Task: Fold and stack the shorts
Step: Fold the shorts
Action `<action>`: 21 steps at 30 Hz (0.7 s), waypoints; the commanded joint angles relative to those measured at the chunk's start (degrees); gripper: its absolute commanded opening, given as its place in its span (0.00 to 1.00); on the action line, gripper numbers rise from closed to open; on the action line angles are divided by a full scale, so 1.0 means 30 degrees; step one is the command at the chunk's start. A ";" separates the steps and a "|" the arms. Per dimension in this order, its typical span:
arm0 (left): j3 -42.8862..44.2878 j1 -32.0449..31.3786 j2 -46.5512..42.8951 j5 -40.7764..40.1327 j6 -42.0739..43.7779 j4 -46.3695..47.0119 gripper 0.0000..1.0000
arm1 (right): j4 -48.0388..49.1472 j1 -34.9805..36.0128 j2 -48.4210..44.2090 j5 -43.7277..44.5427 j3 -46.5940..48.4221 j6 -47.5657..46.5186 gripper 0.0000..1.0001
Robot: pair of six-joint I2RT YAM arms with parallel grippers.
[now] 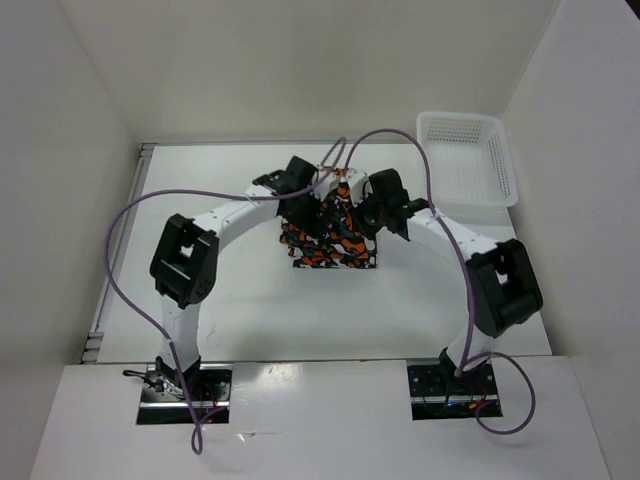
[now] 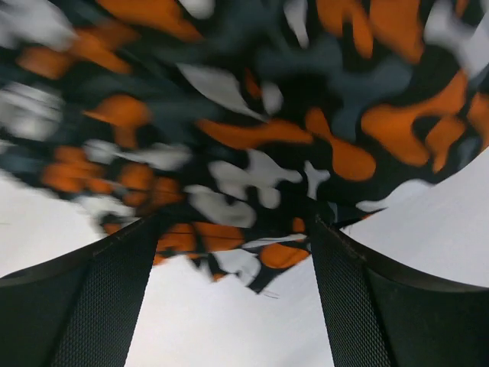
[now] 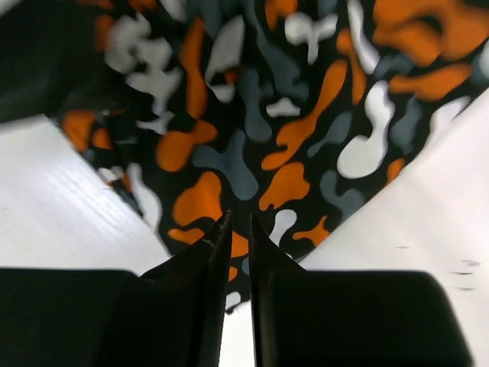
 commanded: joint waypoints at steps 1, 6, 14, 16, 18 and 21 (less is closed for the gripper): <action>-0.1395 -0.0020 0.0762 -0.0512 0.0062 0.0445 0.86 | 0.0431 0.0019 0.1525 0.0139 -0.0122 0.1100 0.17; -0.3763 -0.0020 0.0355 -0.1568 0.0062 0.0886 0.85 | 0.0458 -0.0362 0.2699 0.0521 -0.0738 0.1773 0.17; -0.4070 -0.0020 -0.0525 -0.1099 0.0062 0.0535 0.85 | 0.0462 -0.1063 0.3257 0.0961 0.0516 0.1950 0.17; -0.3277 -0.0194 -0.0701 -0.1099 0.0062 -0.0105 0.89 | -0.0094 -0.1297 0.3083 0.0961 0.1950 0.1950 0.20; -0.2312 -0.0196 -0.1315 -0.0924 0.0062 -0.0547 0.94 | -0.0621 -0.1821 0.3082 0.1135 0.3992 0.1950 0.29; -0.2101 -0.0196 -0.2632 0.0216 0.0062 -0.1426 1.00 | -0.1676 -0.2992 0.3082 0.1137 0.7416 0.1950 0.35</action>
